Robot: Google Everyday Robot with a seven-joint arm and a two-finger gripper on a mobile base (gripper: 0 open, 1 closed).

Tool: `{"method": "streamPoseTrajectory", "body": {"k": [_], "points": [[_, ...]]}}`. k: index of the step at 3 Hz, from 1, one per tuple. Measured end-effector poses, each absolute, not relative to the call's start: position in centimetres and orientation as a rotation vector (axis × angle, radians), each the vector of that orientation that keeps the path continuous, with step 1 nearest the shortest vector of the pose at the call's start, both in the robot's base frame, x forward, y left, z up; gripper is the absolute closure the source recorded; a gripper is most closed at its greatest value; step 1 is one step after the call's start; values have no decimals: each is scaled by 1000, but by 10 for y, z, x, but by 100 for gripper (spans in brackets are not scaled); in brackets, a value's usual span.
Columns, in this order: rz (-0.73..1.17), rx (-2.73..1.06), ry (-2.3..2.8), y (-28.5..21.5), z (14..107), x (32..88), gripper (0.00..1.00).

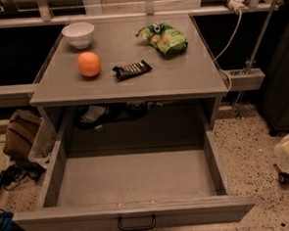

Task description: Open top drawer

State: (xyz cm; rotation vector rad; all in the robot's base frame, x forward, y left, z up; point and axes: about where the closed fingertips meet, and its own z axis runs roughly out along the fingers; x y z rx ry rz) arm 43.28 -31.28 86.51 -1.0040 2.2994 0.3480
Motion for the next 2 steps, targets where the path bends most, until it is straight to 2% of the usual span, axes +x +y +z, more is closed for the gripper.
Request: {"method": "streamPoseTrajectory", "body": {"k": [1,2], "points": [[274,-899,2228,-357,908,410,0],[155,-903,2188,-372,951,356,0]]}}
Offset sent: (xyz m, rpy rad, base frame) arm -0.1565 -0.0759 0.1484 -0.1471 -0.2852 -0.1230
